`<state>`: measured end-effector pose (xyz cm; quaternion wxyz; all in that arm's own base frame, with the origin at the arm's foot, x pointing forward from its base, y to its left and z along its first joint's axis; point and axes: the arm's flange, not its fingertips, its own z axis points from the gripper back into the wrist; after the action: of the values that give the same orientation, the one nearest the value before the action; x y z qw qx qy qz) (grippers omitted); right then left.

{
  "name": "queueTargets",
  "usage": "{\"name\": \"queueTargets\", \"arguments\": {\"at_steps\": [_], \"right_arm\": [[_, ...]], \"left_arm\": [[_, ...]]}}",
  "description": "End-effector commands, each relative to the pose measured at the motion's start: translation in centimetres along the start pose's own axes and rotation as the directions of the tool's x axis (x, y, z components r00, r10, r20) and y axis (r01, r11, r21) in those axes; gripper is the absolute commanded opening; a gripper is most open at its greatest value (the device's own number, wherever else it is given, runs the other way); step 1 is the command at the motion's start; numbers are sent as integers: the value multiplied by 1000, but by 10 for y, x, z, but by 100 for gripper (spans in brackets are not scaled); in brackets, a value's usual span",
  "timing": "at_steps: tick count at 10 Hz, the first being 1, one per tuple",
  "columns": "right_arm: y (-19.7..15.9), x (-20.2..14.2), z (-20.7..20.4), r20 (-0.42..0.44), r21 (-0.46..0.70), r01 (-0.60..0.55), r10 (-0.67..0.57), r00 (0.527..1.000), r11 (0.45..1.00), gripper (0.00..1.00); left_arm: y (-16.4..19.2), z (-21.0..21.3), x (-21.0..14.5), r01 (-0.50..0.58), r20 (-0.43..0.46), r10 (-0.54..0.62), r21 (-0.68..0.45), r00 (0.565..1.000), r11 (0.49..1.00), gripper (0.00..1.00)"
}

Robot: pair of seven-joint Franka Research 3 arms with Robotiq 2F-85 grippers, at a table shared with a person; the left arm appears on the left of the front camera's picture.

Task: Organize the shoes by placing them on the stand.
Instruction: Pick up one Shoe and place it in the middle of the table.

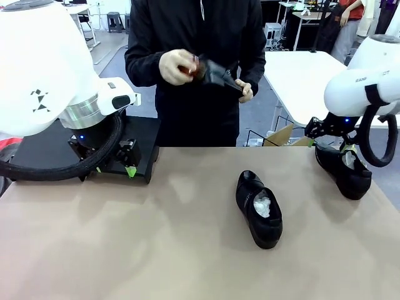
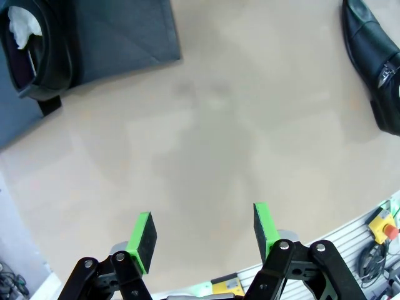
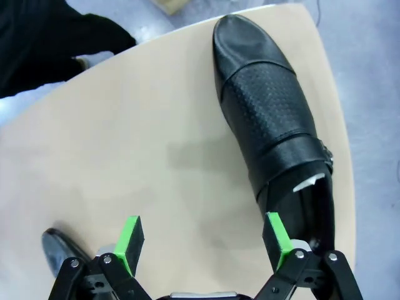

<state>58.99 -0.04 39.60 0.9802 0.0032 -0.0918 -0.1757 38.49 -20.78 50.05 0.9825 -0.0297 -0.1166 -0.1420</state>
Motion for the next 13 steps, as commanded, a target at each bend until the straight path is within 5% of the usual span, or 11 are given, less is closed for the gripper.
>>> {"name": "queueTargets", "arguments": {"at_steps": [1, 7, 13], "right_arm": [[-4, 6, 2, -19, -78, -19, 18, 1000, 997, 100], [-30, -1, -13, -138, -71, -206, 195, 971, 976, 100], [-28, -5, -33, -170, 23, -242, 242, 955, 970, 100]], "left_arm": [[1, 0, 0, -4, 12, 4, 2, 1000, 1000, 81], [1, 0, 0, -4, 12, 4, 2, 1000, 1000, 81], [1, 0, 0, -4, 12, 4, 2, 1000, 1000, 81]]}}
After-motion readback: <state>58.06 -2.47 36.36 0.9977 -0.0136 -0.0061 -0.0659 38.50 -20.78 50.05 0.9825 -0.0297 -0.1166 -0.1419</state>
